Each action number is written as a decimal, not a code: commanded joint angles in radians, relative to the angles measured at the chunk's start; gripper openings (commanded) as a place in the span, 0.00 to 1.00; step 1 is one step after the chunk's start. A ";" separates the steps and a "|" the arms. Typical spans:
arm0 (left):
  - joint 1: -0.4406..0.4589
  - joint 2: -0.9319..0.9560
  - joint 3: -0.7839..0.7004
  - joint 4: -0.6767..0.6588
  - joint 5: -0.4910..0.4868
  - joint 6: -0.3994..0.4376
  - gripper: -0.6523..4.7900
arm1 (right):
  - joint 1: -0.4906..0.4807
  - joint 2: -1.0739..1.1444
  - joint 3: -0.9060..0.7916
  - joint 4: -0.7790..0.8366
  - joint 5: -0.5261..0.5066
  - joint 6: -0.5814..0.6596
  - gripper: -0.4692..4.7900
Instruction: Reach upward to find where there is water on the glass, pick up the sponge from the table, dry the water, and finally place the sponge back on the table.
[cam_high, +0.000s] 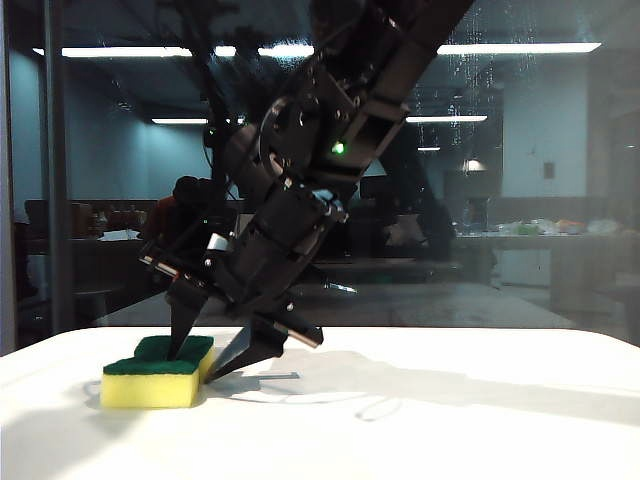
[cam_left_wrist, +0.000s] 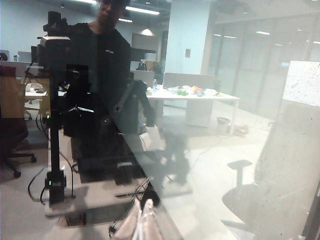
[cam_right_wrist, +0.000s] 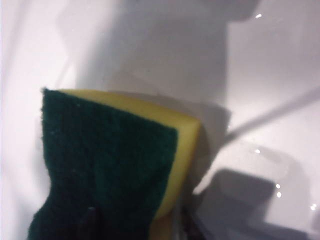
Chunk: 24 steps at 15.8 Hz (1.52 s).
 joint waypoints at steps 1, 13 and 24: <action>0.000 -0.004 0.006 0.011 0.003 0.001 0.11 | 0.008 0.005 0.000 -0.015 0.010 0.000 0.17; 0.000 -0.004 0.005 0.008 0.003 0.000 0.11 | -0.047 -0.239 0.000 -0.038 -0.013 -0.172 0.07; 0.000 -0.004 0.005 0.003 0.003 0.001 0.11 | -0.281 -0.789 0.001 0.062 0.067 -0.334 0.07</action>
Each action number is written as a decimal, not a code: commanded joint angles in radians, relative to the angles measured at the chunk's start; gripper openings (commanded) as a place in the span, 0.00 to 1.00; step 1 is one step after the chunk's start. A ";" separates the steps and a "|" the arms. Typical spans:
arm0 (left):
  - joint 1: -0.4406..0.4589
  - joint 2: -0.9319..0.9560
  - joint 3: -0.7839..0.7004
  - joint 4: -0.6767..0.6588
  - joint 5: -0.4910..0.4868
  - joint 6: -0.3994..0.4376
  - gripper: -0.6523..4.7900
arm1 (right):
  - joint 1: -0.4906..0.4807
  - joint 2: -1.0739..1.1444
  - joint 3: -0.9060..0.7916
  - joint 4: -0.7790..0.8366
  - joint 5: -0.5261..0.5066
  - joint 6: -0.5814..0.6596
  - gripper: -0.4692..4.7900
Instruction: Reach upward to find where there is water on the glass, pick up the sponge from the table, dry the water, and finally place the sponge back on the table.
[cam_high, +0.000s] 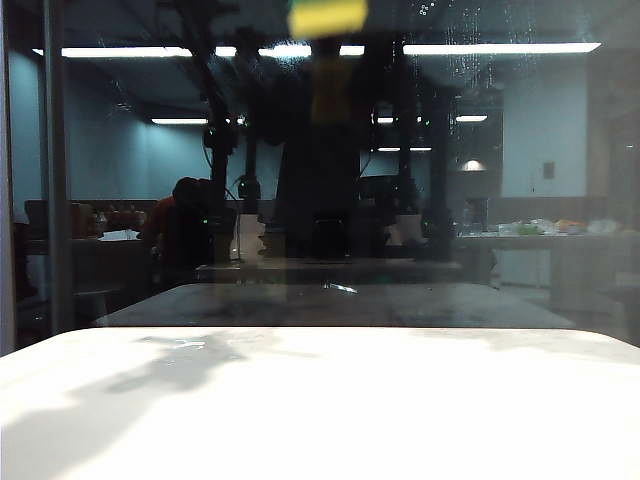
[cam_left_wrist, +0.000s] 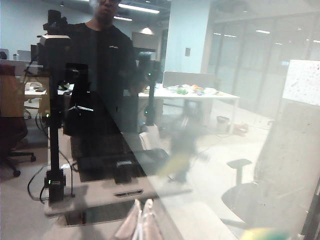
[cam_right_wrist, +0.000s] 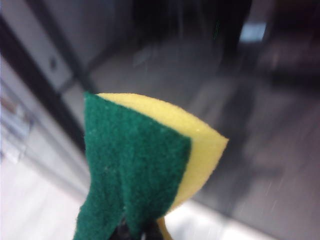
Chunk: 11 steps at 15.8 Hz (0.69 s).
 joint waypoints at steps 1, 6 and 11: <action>0.000 -0.005 0.005 0.006 0.003 0.000 0.11 | -0.055 -0.079 0.008 0.105 0.006 -0.006 0.07; 0.000 -0.006 0.005 0.006 0.004 0.000 0.11 | -0.150 0.002 0.365 0.014 -0.026 -0.051 0.07; 0.000 -0.007 0.005 0.006 0.094 0.000 0.11 | -0.229 0.246 0.812 -0.059 -0.081 -0.051 0.07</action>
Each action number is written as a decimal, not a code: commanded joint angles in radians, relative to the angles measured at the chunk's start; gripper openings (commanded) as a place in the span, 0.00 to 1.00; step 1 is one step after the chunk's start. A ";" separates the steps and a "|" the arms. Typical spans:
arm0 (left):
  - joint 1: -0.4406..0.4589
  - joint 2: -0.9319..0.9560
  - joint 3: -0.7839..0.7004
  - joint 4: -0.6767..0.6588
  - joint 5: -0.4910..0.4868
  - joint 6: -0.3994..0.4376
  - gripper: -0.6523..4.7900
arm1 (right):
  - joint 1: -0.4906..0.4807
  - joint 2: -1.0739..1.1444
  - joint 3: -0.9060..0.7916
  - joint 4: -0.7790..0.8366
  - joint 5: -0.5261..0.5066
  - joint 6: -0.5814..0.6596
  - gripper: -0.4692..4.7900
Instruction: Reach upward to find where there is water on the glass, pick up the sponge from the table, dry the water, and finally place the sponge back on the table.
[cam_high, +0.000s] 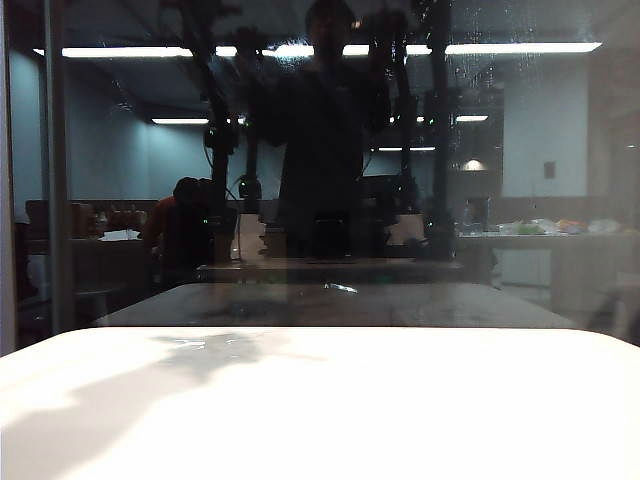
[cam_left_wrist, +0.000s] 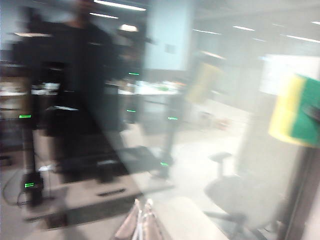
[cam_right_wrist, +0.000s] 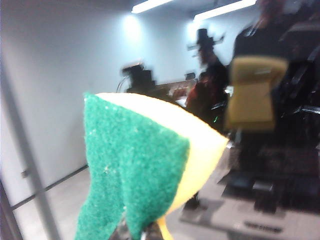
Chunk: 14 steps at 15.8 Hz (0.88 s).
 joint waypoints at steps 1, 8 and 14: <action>0.000 -0.005 0.005 0.007 0.026 0.000 0.11 | -0.010 0.116 0.183 -0.002 -0.032 -0.003 0.07; 0.000 -0.015 0.005 -0.055 0.050 0.000 0.11 | -0.065 0.319 0.306 0.119 -0.030 -0.002 0.07; 0.000 -0.016 0.005 -0.090 0.051 0.001 0.11 | -0.136 0.359 0.306 0.230 -0.011 0.009 0.07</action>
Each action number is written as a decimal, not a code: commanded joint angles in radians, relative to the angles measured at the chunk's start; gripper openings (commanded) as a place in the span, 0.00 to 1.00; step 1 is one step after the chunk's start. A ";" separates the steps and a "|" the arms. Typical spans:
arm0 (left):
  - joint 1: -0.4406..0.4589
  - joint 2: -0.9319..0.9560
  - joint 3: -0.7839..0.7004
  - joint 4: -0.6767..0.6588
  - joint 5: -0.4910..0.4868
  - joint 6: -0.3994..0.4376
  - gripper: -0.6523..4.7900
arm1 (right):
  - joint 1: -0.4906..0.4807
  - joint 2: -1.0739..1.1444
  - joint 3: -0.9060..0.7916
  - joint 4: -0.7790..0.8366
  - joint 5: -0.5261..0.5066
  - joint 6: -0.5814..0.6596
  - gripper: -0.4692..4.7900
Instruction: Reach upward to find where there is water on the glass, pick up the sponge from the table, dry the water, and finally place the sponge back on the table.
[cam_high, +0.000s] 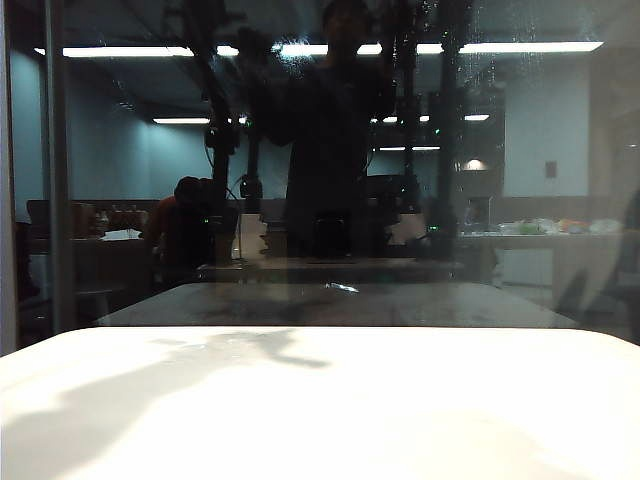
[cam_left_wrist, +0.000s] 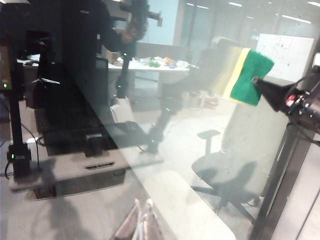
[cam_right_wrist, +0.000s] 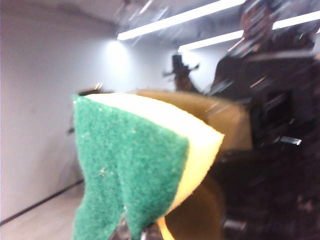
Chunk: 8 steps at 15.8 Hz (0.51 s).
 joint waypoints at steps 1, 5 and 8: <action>0.000 -0.005 0.005 0.024 0.005 0.000 0.11 | -0.032 0.000 0.006 0.062 0.002 0.007 0.07; 0.000 -0.005 0.005 0.024 0.004 0.000 0.11 | -0.117 -0.002 0.016 0.058 -0.004 0.063 0.07; 0.000 -0.005 0.005 0.024 0.004 0.000 0.11 | -0.195 -0.014 0.016 0.037 -0.024 0.079 0.07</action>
